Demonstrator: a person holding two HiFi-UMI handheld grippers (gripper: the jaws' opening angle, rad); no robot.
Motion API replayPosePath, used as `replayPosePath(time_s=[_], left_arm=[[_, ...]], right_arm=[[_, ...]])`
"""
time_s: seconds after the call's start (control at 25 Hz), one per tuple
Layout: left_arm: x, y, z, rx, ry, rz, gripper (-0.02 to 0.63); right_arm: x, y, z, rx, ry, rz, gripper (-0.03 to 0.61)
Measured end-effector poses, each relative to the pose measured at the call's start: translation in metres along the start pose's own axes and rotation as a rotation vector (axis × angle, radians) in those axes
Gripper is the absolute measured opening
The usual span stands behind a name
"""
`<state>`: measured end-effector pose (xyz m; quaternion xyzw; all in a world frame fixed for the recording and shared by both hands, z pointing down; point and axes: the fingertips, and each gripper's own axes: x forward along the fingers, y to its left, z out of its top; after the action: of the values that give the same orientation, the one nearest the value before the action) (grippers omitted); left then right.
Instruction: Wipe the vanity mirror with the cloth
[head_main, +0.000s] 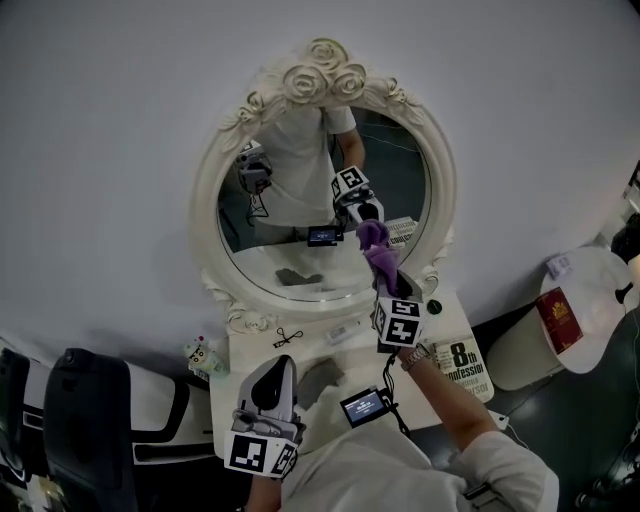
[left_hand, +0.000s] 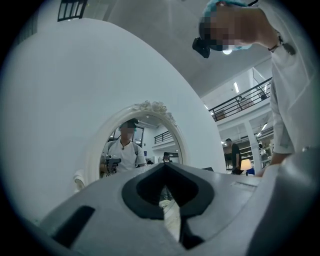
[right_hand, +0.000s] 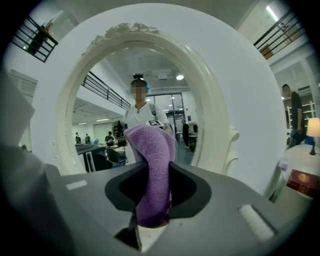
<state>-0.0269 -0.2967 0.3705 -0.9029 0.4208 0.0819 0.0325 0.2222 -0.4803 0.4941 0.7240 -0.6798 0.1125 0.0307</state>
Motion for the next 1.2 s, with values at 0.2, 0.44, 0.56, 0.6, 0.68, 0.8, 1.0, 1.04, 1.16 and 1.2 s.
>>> replayPosePath(time_s=[0.2,0.44,0.56,0.6,0.68,0.8,1.0,1.04,1.16,1.2], left_arm=[[-0.024,0.022,0.010,0.031,0.003,0.056,0.008],[-0.069,0.060,0.017,0.038,0.018,0.196,0.008],[-0.091,0.077,0.018,0.045,0.035,0.268,0.008],[-0.097,0.082,0.017,0.048,0.044,0.288,0.008],[-0.104,0.088,0.015,0.051,0.061,0.319,0.008],[-0.107,0.091,0.011,0.057,0.085,0.336,0.008],[-0.092,0.083,0.004,0.062,0.111,0.302,0.008],[-0.087,0.081,0.002,0.062,0.112,0.291,0.008],[-0.071,0.069,-0.002,0.058,0.109,0.246,0.008],[-0.065,0.065,-0.004,0.055,0.109,0.229,0.008]], right_arm=[[-0.005,0.123,-0.035,-0.080,0.070,0.242,0.109],[0.006,0.218,-0.083,-0.126,0.184,0.392,0.109],[0.020,0.238,-0.098,-0.115,0.226,0.404,0.109],[0.025,0.241,-0.103,-0.110,0.237,0.400,0.109],[0.035,0.240,-0.110,-0.095,0.250,0.385,0.109],[0.049,0.229,-0.113,-0.059,0.256,0.354,0.109],[0.059,0.203,-0.115,-0.047,0.255,0.320,0.109],[0.059,0.197,-0.115,-0.048,0.254,0.312,0.109],[0.059,0.171,-0.117,-0.044,0.253,0.273,0.109],[0.059,0.159,-0.117,-0.044,0.252,0.257,0.109]])
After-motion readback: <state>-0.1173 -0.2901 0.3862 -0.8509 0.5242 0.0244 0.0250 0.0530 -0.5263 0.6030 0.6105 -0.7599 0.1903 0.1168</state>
